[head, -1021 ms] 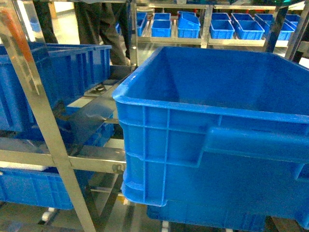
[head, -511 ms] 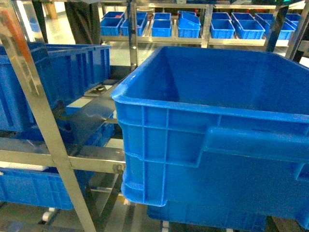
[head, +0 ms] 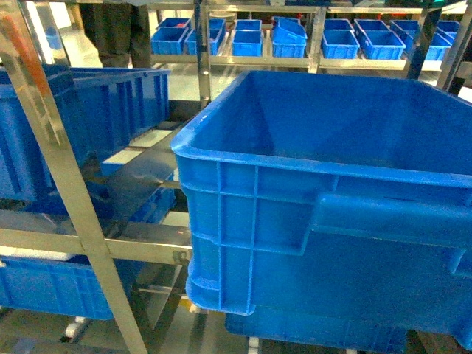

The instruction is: Pick red block from blue box to shelf

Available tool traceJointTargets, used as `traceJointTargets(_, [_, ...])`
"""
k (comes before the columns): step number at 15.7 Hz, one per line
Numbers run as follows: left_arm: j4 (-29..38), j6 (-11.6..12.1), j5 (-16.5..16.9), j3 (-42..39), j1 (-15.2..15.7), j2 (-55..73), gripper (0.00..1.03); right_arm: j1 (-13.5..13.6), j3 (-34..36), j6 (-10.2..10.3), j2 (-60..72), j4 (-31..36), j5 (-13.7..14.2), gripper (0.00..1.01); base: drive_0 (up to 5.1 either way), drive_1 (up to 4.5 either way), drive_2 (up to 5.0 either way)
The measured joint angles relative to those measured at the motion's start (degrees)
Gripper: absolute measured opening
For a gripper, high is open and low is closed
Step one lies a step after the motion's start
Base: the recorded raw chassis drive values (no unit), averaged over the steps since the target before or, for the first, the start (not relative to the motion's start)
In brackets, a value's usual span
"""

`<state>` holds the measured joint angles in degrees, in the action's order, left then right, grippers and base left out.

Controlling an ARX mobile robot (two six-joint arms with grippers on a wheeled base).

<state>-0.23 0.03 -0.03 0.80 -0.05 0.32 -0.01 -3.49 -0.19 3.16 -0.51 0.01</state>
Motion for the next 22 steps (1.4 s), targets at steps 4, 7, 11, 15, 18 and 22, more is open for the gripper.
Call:
traceJointTargets(4, [0.0,0.0,0.0,0.0,0.0,0.0,0.98,0.0,0.0,0.0,0.0,0.0,0.0,0.98,0.0,0.0,0.0])
traceJointTargets(7, [0.0,0.0,0.0,0.0,0.0,0.0,0.98,0.0,0.0,0.0,0.0,0.0,0.0,0.98,0.0,0.0,0.0])
traceJointTargets(11, [0.0,0.0,0.0,0.0,0.0,0.0,0.98,0.0,0.0,0.0,0.0,0.0,0.0,0.98,0.0,0.0,0.0])
traceJointTargets(15, [0.0,0.0,0.0,0.0,0.0,0.0,0.98,0.0,0.0,0.0,0.0,0.0,0.0,0.98,0.0,0.0,0.0])
traceJointTargets(18, [0.0,0.0,0.0,0.0,0.0,0.0,0.98,0.0,0.0,0.0,0.0,0.0,0.0,0.98,0.0,0.0,0.0])
traceJointTargets(22, [0.0,0.0,0.0,0.0,0.0,0.0,0.98,0.0,0.0,0.0,0.0,0.0,0.0,0.98,0.0,0.0,0.0])
